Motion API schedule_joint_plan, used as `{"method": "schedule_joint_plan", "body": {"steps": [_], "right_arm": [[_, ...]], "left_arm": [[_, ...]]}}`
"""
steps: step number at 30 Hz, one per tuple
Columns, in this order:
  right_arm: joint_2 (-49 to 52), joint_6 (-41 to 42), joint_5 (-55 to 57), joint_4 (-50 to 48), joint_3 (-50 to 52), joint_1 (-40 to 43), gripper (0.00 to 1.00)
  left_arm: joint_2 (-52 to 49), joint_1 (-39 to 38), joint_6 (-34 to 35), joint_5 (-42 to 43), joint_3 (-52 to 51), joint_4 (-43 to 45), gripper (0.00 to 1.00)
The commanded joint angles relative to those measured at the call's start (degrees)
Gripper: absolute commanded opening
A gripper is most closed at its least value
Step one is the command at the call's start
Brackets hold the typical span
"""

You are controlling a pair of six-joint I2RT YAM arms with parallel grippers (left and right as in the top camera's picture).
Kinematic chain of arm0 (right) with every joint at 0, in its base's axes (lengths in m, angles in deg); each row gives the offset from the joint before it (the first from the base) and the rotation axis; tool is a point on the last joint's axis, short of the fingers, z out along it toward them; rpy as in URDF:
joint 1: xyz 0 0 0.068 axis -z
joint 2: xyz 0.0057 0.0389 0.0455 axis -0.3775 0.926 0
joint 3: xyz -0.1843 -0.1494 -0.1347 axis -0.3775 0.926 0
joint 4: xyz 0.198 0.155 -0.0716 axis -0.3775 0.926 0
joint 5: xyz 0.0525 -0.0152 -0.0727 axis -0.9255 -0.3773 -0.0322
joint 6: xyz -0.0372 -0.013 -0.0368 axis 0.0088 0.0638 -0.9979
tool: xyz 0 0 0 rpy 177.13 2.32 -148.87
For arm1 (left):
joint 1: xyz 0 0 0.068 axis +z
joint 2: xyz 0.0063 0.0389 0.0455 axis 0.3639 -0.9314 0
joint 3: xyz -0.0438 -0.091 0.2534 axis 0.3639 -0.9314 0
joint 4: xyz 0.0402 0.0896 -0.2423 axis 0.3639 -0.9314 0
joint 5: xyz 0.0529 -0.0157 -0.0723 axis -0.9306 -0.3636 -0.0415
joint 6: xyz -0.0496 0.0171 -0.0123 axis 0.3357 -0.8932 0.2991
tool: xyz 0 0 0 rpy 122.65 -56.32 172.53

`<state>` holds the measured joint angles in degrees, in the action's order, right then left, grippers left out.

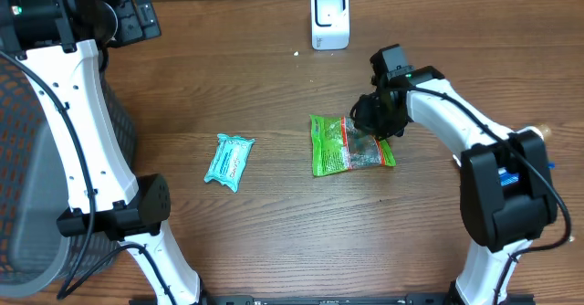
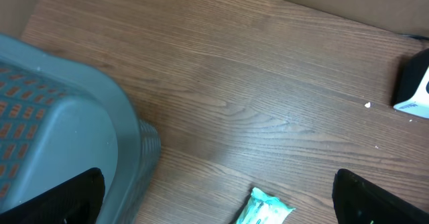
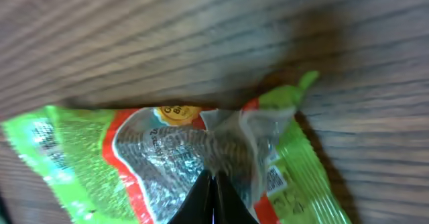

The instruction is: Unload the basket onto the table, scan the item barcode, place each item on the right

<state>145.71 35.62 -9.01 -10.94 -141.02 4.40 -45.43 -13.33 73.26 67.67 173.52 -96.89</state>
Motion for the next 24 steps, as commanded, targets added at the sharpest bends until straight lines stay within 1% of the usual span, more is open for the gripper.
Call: {"method": "schedule_joint_plan", "body": {"steps": [1,3,6,7,9,10,13,16,17,18,20,24], "right_arm": [[0.2,-3.2,-0.9,-1.0,-0.8,-0.2,0.11],[0.1,-5.7,-3.3,0.2,-2.8,0.2,0.22],[-0.6,-7.3,-4.6,4.7,-8.1,2.5,0.35],[-1.0,-9.3,-4.6,8.9,-12.5,6.2,0.51],[-1.0,-12.0,-4.7,10.7,-14.1,9.5,0.59],[-1.0,-13.3,-5.1,10.9,-14.1,10.8,0.61],[0.2,-19.9,-9.8,11.0,-13.3,15.0,0.6],[1.9,-23.9,-13.5,10.2,-11.6,16.5,0.6],[3.1,-25.6,-15.8,8.6,-9.8,16.9,0.58],[4.6,-27.5,-17.8,7.4,-8.7,16.9,0.52],[5.2,-29.5,-20.1,6.3,-7.6,16.9,0.49],[5.4,-30.1,-21.0,3.1,-4.0,16.9,0.49]], "left_arm": [[-0.5,0.2,-1.1,0.3,-0.2,0.1,1.0],[-0.5,0.2,-1.1,0.3,-0.2,0.1,1.0],[-0.5,0.2,-1.1,0.3,-0.2,0.1,0.99],[-0.5,0.2,-1.1,0.3,-0.2,0.1,0.99],[-0.5,0.2,-1.1,0.3,-0.2,0.1,0.99],[-0.5,0.2,-1.1,0.3,-0.2,0.1,1.0],[-0.5,0.2,-1.1,0.3,-0.2,0.1,1.0],[-0.5,0.2,-1.1,0.3,-0.2,0.1,1.0],[-0.5,0.2,-1.1,0.3,-0.2,0.1,1.0],[-0.5,0.2,-1.1,0.3,-0.2,0.1,1.0],[-0.5,0.2,-1.1,0.3,-0.2,0.1,1.0],[-0.5,0.2,-1.1,0.3,-0.2,0.1,0.99]]}}
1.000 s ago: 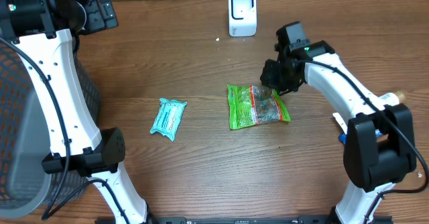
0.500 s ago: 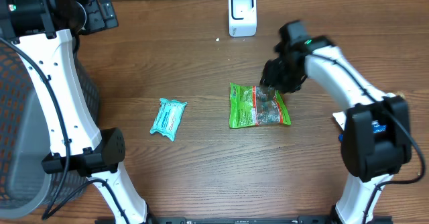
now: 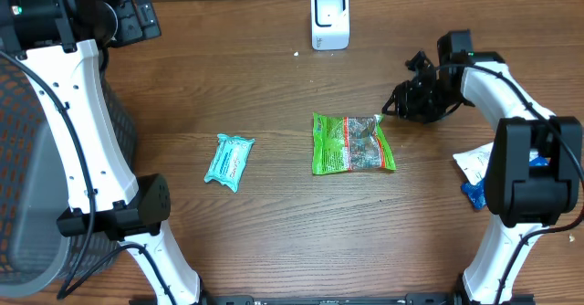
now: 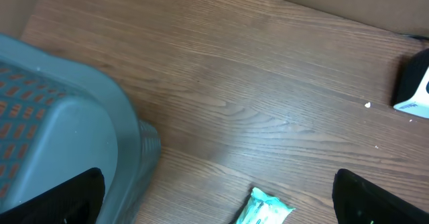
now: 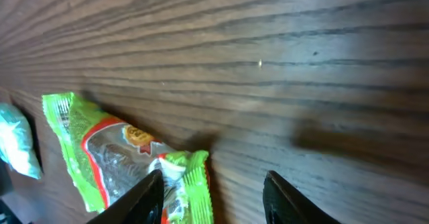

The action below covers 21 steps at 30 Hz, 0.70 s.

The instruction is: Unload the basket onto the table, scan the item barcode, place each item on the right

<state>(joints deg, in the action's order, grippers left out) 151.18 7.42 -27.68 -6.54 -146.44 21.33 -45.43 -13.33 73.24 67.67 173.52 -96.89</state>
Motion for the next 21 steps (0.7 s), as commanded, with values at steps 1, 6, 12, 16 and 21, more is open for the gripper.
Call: {"method": "schedule_joint_plan", "body": {"steps": [1,6,12,16,21], "right_arm": [[-0.1,-1.9,-3.2,-2.7,2.3,0.0,0.49],[0.2,-1.6,-8.1,-9.1,5.7,-0.2,0.48],[4.4,-1.5,-10.8,-10.6,5.8,-0.8,0.43],[4.8,-1.5,-11.7,-10.9,5.8,-0.7,0.14],[2.1,-1.6,-11.5,2.2,-4.4,-0.1,0.04]], "left_arm": [[-0.5,0.2,-1.1,0.3,-0.2,0.1,0.99],[-0.5,0.2,-1.1,0.3,-0.2,0.1,0.99],[-0.5,0.2,-1.1,0.3,-0.2,0.1,0.99],[-0.5,0.2,-1.1,0.3,-0.2,0.1,1.0],[-0.5,0.2,-1.1,0.3,-0.2,0.1,1.0]]}}
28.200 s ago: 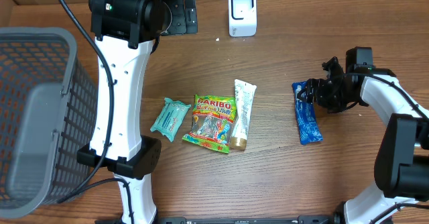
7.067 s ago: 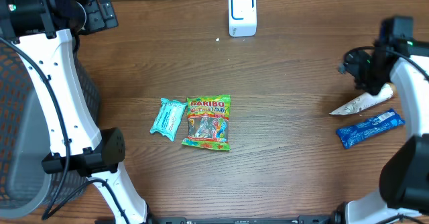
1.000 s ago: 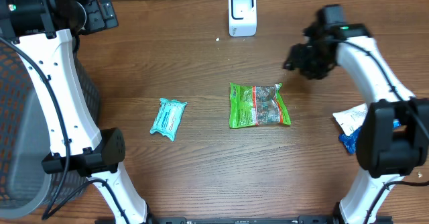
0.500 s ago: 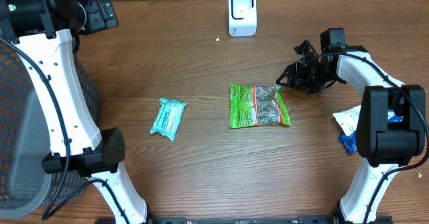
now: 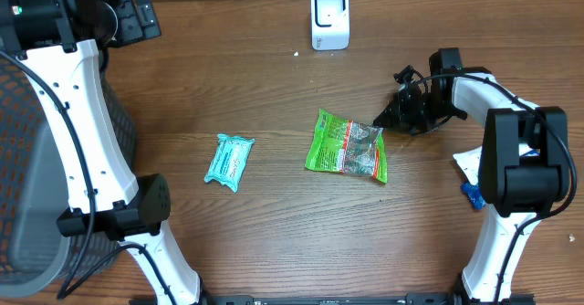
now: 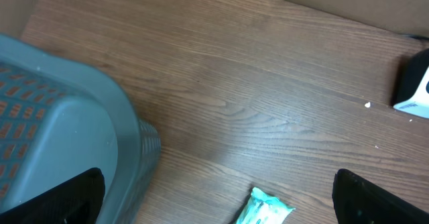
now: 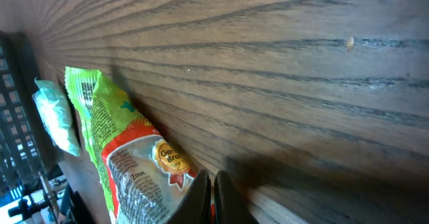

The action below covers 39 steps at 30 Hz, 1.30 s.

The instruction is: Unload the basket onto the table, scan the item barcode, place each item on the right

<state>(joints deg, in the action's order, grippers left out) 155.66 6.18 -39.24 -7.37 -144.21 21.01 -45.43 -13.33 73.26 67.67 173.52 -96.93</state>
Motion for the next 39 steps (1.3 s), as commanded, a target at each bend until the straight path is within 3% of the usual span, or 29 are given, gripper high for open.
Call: {"method": "schedule_joint_plan", "body": {"steps": [1,5,6,7,8,9,11,12,14,18,23,24,26,28,29,31,32,35,37,39], "right_arm": [[-4.0,-0.3,1.5,5.0,-9.7,-0.2,0.04],[-8.3,-0.9,18.1,5.3,-16.4,-7.3,0.04],[-8.3,-0.9,21.6,5.2,-16.4,-9.2,0.31],[-8.2,-0.2,24.7,5.1,-16.4,-10.9,0.67],[-8.2,-0.2,24.9,5.0,-16.5,-11.5,0.71],[-8.2,1.2,24.8,5.3,-17.3,-12.3,0.7],[-8.3,8.1,24.4,5.9,-18.1,-13.0,0.41],[-8.2,11.7,24.5,6.5,-17.8,-13.0,0.34],[-7.8,27.0,31.6,6.4,-14.0,-13.5,0.32],[-4.6,34.8,32.4,1.2,-7.6,-16.3,0.22],[-4.3,40.2,32.1,-7.8,2.8,-20.2,0.22],[-4.3,40.5,32.0,-8.7,3.7,-20.1,0.3],[-4.3,39.3,32.1,-11.1,3.6,-19.6,0.73],[-4.3,33.5,31.8,-15.0,3.0,-18.2,0.89],[-4.3,26.0,31.9,-18.0,1.9,-16.9,0.94],[-4.3,21.3,29.6,-18.2,-0.4,-15.3,0.95],[-5.0,20.3,20.5,-13.0,-5.1,-13.5,0.94],[-6.7,20.3,6.5,-4.2,-10.5,-13.0,0.78],[-6.1,20.9,8.3,-1.9,-10.4,-16.3,0.59],[-5.0,26.4,16.7,-3.4,-9.6,-20.1,0.52]], "left_arm": [[-0.5,0.2,-1.1,0.3,-0.2,0.1,1.0],[-0.5,0.2,-1.1,0.3,-0.2,0.1,1.0],[-0.5,0.2,-1.1,0.3,-0.2,0.1,1.0],[-0.5,0.2,-1.1,0.3,-0.2,0.1,1.0],[-0.5,0.2,-1.1,0.3,-0.2,0.1,0.99],[-0.5,0.2,-1.1,0.3,-0.2,0.1,1.0],[-0.5,0.2,-1.1,0.3,-0.2,0.1,1.0],[-0.5,0.2,-1.1,0.3,-0.2,0.1,1.0],[-0.5,0.2,-1.1,0.3,-0.2,0.1,1.0],[-0.5,0.2,-1.1,0.3,-0.2,0.1,1.0],[-0.5,0.2,-1.1,0.3,-0.2,0.1,0.99],[-0.5,0.2,-1.1,0.3,-0.2,0.1,1.0],[-0.5,0.2,-1.1,0.3,-0.2,0.1,1.0],[-0.5,0.2,-1.1,0.3,-0.2,0.1,1.0],[-0.5,0.2,-1.1,0.3,-0.2,0.1,1.0],[-0.5,0.2,-1.1,0.3,-0.2,0.1,1.0],[-0.5,0.2,-1.1,0.3,-0.2,0.1,1.0],[-0.5,0.2,-1.1,0.3,-0.2,0.1,1.0],[-0.5,0.2,-1.1,0.3,-0.2,0.1,1.0],[-0.5,0.2,-1.1,0.3,-0.2,0.1,1.0]]}}
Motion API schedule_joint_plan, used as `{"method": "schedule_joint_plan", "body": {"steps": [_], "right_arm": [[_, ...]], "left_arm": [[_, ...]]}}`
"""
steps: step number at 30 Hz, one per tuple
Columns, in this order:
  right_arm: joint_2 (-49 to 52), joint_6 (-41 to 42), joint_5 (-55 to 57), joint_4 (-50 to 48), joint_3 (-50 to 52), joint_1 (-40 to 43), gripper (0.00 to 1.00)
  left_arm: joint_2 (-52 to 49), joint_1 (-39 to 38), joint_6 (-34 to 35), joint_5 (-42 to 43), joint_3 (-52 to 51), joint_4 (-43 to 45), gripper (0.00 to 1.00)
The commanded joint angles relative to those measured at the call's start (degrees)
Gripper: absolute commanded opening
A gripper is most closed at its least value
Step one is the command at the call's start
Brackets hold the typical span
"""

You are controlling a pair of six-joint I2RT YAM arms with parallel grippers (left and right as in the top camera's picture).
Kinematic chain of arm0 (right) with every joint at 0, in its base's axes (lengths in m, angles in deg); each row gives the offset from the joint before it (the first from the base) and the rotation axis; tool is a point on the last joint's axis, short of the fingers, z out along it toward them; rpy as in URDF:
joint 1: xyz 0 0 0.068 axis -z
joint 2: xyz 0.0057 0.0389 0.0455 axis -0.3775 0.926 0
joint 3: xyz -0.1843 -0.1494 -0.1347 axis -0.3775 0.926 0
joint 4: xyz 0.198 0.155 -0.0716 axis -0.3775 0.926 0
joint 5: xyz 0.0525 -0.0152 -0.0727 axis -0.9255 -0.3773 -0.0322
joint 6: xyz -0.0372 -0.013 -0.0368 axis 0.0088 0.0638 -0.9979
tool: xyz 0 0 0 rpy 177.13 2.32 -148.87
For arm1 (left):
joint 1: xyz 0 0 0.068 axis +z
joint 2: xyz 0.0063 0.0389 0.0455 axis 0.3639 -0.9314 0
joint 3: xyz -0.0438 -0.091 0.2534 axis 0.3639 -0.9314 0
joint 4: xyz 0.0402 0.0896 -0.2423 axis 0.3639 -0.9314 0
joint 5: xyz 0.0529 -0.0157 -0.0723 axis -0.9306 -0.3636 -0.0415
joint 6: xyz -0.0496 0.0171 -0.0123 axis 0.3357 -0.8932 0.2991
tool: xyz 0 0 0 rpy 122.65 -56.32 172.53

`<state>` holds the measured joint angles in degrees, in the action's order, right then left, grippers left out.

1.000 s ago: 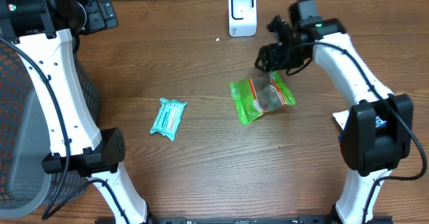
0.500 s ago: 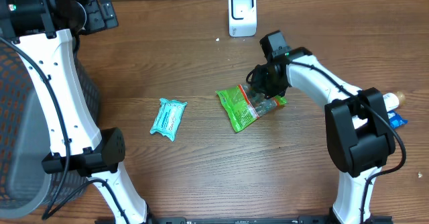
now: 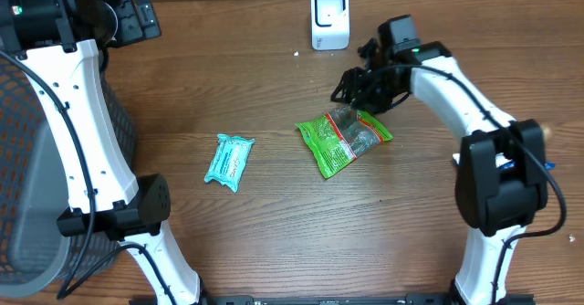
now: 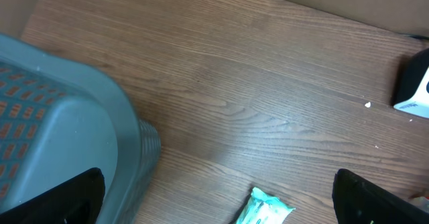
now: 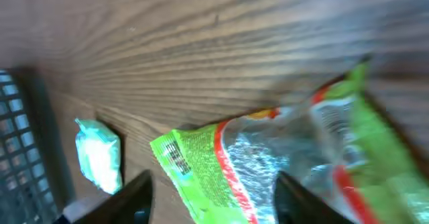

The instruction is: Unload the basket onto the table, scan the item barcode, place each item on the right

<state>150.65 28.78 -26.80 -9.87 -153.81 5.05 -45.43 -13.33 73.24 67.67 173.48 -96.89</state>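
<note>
The green snack packet (image 3: 343, 140) lies tilted on the table, its printed back panel (image 5: 194, 160) facing the right wrist camera. My right gripper (image 3: 354, 91) hangs open over the packet's upper edge, its fingers (image 5: 137, 197) spread wide around the packet (image 5: 268, 163) with nothing clamped. The white scanner (image 3: 329, 17) stands at the table's back edge, just beyond this gripper, and shows at the right edge of the left wrist view as well (image 4: 413, 88). My left gripper (image 4: 218, 214) is open, high at the far left, away from both.
A teal packet (image 3: 228, 161) lies left of the green one, also seen as the teal packet (image 4: 264, 210) from the left wrist. A grey mesh basket (image 3: 32, 168) fills the left edge of the table. The left arm's white links stand beside it.
My right gripper was shut at the green packet's right corner; now it is open, further left and nearer the scanner, over the packet's top edge. The packet has turned and shifted slightly left.
First my right gripper was shut on the packet's right part. Then it stood open to the right, the packet lying flat. Then it was shut at the packet's corner, the packet skewed. Now it is open above the packet, turned further. The left arm never moved.
</note>
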Motion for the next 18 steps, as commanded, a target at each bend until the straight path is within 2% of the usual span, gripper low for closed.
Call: {"method": "schedule_joint_plan", "body": {"steps": [1,3,5,8,9,11,12,13,15,18], "right_arm": [[0.7,7.0,8.3,-2.8,0.6,-6.4,0.52],[3.3,9.4,12.4,-4.0,1.0,-11.0,0.54],[3.5,8.5,16.3,3.2,1.0,-11.7,0.62],[3.5,1.7,19.6,15.0,1.0,-9.3,0.71],[3.5,-3.7,23.6,16.0,1.0,-7.1,0.73],[3.5,-15.6,26.1,11.6,0.9,-5.2,0.79],[3.4,-15.8,25.2,11.5,-0.6,-4.5,0.8],[2.6,-15.8,17.3,13.5,-4.9,-2.8,0.81],[0.9,-13.1,11.2,17.1,-10.3,0.4,0.78],[-1.6,3.3,14.8,24.4,-12.2,8.5,0.74]], "left_arm": [[-0.5,0.2,-1.1,0.3,-0.2,0.1,1.0],[-0.5,0.2,-1.1,0.3,-0.2,0.1,0.99],[-0.5,0.2,-1.1,0.3,-0.2,0.1,1.0],[-0.5,0.2,-1.1,0.3,-0.2,0.1,1.0],[-0.5,0.2,-1.1,0.3,-0.2,0.1,1.0],[-0.5,0.2,-1.1,0.3,-0.2,0.1,1.0],[-0.5,0.2,-1.1,0.3,-0.2,0.1,1.0],[-0.5,0.2,-1.1,0.3,-0.2,0.1,1.0],[-0.5,0.2,-1.1,0.3,-0.2,0.1,1.0],[-0.5,0.2,-1.1,0.3,-0.2,0.1,1.0]]}}
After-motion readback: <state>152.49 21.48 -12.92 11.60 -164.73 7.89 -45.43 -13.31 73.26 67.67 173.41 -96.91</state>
